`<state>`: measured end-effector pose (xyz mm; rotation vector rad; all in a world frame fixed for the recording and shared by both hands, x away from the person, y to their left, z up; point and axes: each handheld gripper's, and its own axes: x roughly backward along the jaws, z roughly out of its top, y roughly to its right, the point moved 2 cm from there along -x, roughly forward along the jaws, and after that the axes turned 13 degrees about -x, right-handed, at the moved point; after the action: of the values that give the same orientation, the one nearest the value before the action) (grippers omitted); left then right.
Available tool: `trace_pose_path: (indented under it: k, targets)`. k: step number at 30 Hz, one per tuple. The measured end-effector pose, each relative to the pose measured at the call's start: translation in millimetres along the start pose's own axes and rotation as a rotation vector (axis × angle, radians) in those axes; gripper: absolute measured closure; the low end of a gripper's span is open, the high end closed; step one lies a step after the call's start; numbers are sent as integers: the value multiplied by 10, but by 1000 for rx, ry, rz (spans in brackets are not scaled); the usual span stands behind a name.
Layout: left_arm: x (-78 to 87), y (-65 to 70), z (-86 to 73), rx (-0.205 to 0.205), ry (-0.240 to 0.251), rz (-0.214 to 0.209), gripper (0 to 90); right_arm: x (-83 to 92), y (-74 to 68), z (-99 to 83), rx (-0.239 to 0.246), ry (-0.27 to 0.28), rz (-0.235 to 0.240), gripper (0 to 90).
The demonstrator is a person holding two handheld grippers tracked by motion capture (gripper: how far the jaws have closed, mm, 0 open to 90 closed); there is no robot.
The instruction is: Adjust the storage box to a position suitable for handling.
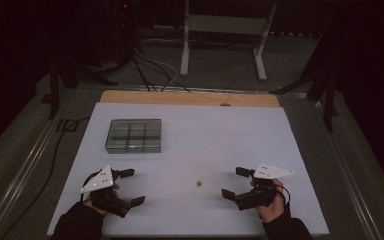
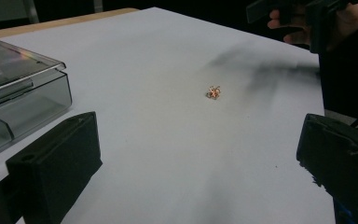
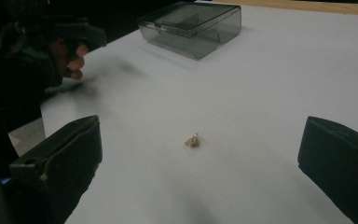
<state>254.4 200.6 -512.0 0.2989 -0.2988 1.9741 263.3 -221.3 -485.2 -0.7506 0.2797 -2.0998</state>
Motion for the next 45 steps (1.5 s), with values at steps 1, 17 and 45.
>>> trace_pose_path:
  k: [1, 17, 45]
  targets:
    - [0, 2, 1, -1, 0, -1, 14, -22, -4, 15, 0, -1, 6, 0]
    - [2, 12, 2, -5, -4, -5, 14, -595, -25, 125, -57, -97, -33, 0]
    - [-9, 18, -6, -7, -12, -18, 14, -1069, 15, -71, -118, -332, -161, 712]
